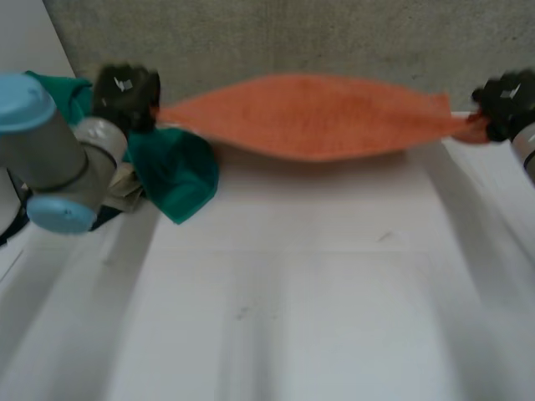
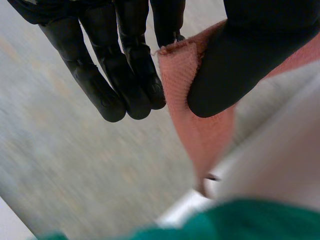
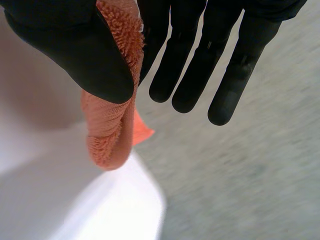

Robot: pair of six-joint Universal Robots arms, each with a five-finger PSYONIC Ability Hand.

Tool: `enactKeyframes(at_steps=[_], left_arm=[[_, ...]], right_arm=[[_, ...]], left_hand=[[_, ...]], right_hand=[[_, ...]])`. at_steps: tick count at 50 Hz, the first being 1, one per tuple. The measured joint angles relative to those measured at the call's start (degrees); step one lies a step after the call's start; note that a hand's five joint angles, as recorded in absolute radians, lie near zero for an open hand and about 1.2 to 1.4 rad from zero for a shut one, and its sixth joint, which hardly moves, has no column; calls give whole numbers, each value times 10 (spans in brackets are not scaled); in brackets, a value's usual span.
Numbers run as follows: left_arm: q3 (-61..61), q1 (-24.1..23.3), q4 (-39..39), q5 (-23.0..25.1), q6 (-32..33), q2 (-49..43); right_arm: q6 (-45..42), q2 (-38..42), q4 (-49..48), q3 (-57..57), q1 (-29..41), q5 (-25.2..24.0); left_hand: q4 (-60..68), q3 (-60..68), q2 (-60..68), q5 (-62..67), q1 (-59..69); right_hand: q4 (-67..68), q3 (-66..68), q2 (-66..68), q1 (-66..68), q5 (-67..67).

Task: Fold the laundry.

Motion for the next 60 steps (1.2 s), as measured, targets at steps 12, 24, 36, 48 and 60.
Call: enactKeyframes(at_steps=[12,24,36,48,60], left_arm=[[-184,2,-121,22,51,58],[-353,41,-441,112,274,248],[-261,20,-295,86,264,164],[-63,-31,-205,5,161,-8],[83,-47,-213,-58,161,-112]], right_arm=[[-90,32,128,72,-8,11],[-312,-151,310,265,-99,62],[-276,-86,202,220,-64,49],[-214,24,37,94,-29,49],[-216,110,-29,8,-17,50]], left_hand=[[0,0,0,0,0],[0,0,0,0,0],[0,0,0,0,0],[0,0,0,0,0],[0,0,0,0,0]], right_hand=[[0,0,0,0,0],[0,0,0,0,0],[0,0,0,0,0],[0,0,0,0,0],[-43,-52,-48,-24,-39]])
